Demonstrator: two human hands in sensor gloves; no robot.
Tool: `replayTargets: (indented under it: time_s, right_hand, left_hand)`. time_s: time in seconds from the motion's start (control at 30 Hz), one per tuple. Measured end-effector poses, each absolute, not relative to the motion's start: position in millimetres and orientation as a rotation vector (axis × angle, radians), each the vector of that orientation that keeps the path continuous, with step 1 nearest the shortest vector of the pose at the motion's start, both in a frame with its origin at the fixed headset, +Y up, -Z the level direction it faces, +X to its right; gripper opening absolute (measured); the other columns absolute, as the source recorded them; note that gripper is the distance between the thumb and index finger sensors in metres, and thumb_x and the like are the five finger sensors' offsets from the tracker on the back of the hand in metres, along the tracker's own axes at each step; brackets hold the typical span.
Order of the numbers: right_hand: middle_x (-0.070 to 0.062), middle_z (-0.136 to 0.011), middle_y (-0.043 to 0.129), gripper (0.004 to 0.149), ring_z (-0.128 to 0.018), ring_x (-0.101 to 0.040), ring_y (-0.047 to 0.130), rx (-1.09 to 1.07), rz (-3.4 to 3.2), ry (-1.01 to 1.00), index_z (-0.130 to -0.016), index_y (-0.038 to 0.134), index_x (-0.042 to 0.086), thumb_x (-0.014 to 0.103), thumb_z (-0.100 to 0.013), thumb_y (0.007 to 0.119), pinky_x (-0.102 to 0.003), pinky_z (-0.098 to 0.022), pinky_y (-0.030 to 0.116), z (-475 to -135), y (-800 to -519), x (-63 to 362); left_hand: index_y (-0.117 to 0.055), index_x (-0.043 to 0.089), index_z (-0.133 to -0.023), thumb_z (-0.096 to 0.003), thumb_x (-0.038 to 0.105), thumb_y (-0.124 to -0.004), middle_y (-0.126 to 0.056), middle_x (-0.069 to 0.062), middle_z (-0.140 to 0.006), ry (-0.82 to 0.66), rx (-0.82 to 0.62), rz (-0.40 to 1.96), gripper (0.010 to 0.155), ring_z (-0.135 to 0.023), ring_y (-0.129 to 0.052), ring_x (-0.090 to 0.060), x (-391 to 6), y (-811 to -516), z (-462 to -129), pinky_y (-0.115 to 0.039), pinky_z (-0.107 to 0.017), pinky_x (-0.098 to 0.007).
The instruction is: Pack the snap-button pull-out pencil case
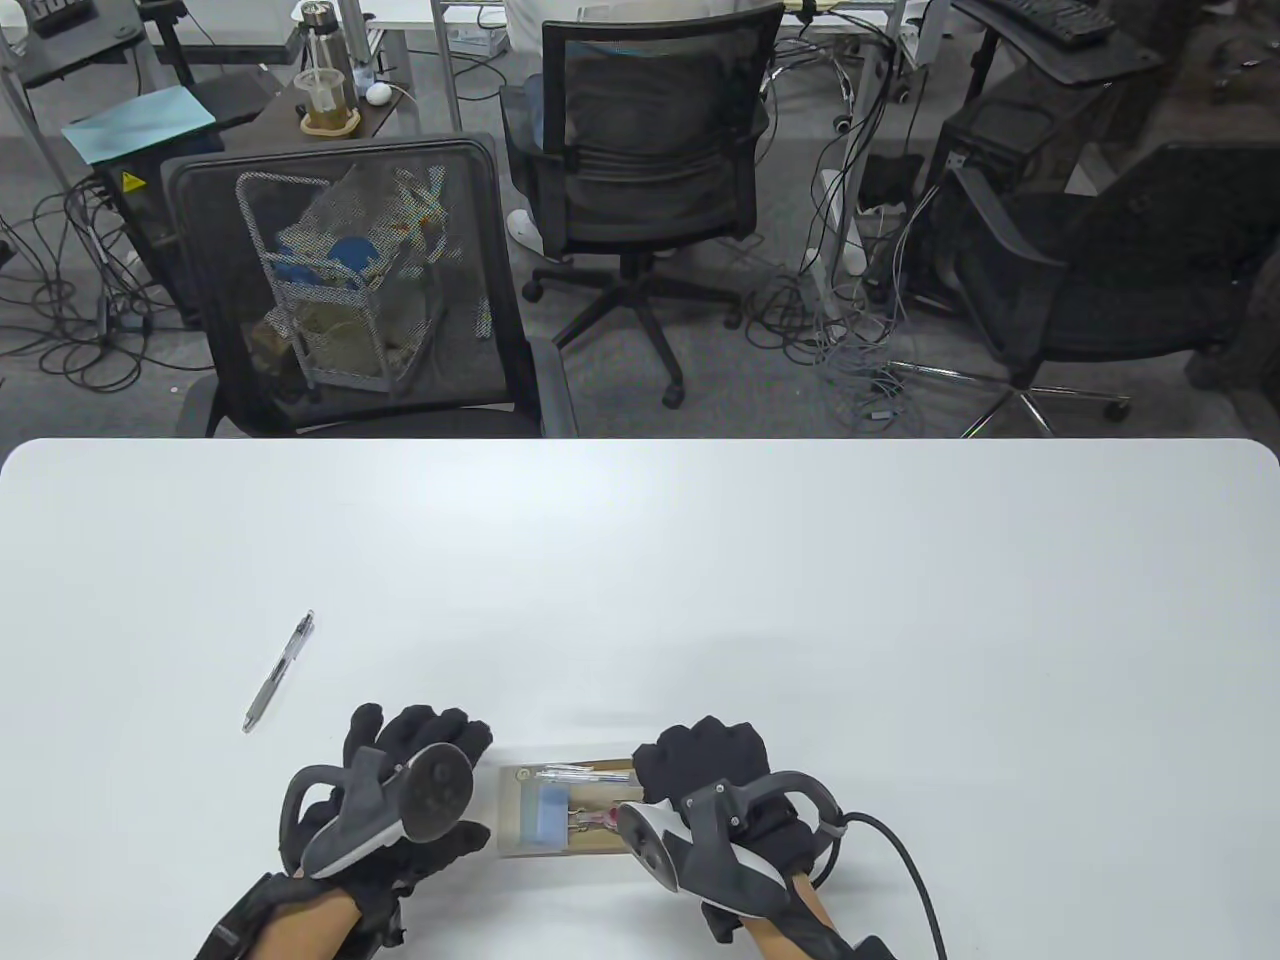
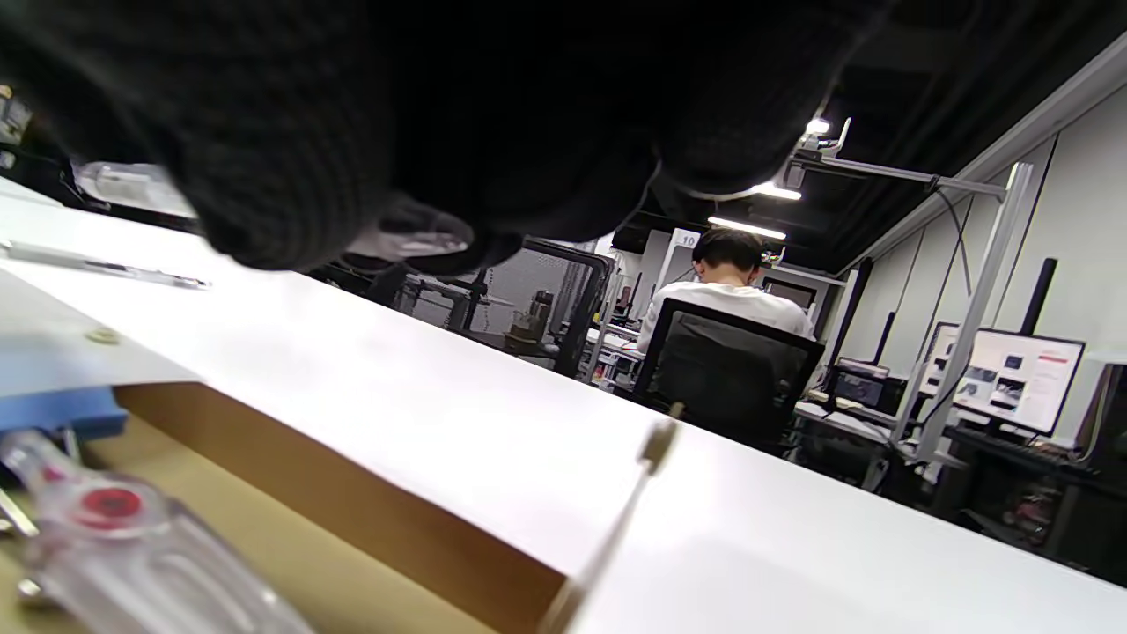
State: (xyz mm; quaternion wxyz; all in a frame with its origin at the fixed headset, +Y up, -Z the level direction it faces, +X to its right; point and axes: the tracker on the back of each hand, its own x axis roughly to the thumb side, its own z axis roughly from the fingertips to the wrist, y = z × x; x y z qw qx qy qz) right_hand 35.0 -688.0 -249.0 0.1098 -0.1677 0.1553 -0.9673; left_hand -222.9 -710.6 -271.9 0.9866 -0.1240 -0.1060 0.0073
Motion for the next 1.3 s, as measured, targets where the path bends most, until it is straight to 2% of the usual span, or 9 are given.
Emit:
replayTargets:
  time_s: [0.07,0.17,0.33,0.93,1.3]
  right_hand:
    - [0.017,-0.077,0.095,0.043,-0.067,-0.007,0.093,-0.46,-2.788,0.453,-0.076,0.086,0.043,0.05,-0.034,0.087,-0.034,-0.058,0.081,-249,-688,35]
    - [0.018,-0.077,0.096,0.043,-0.067,-0.007,0.093,-0.431,-2.705,0.46,-0.075,0.086,0.044,0.05,-0.033,0.088,-0.033,-0.059,0.081,-249,-689,35]
    - [0.019,-0.076,0.096,0.042,-0.067,-0.005,0.093,-0.427,-2.55,0.448,-0.074,0.088,0.046,0.05,-0.032,0.09,-0.033,-0.059,0.081,-250,-698,27]
    - [0.023,-0.067,0.103,0.038,-0.058,-0.001,0.099,-0.45,-2.48,0.33,-0.065,0.094,0.049,0.054,-0.027,0.095,-0.028,-0.053,0.085,-276,-735,-20]
    - [0.022,-0.077,0.098,0.044,-0.067,-0.003,0.096,-0.464,-2.593,0.284,-0.073,0.089,0.048,0.055,-0.03,0.091,-0.031,-0.058,0.083,-274,-729,-11]
  left_hand:
    - [-0.051,0.039,-0.112,-0.0259,0.061,-0.097,-0.045,0.012,-0.124,-0.204,-0.357,0.004,0.1,-0.121,-0.045,-0.027,-228,-723,-280,-0.025,-0.085,-0.067]
    - [-0.052,0.04,-0.112,-0.0244,0.06,-0.099,-0.047,0.011,-0.123,-0.193,-0.406,-0.006,0.101,-0.121,-0.046,-0.027,-230,-736,-286,-0.026,-0.084,-0.067]
    - [-0.057,0.041,-0.11,-0.0251,0.055,-0.1,-0.058,0.012,-0.119,-0.188,-0.372,-0.037,0.096,-0.116,-0.061,-0.023,-228,-743,-286,-0.033,-0.085,-0.065]
    - [-0.057,0.041,-0.109,-0.025,0.055,-0.1,-0.058,0.012,-0.118,-0.198,-0.349,0.02,0.095,-0.115,-0.063,-0.022,-234,-749,-285,-0.035,-0.085,-0.064]
    - [-0.058,0.041,-0.109,-0.0248,0.056,-0.1,-0.058,0.011,-0.118,-0.2,-0.353,0.034,0.095,-0.114,-0.063,-0.023,-236,-750,-286,-0.035,-0.085,-0.065]
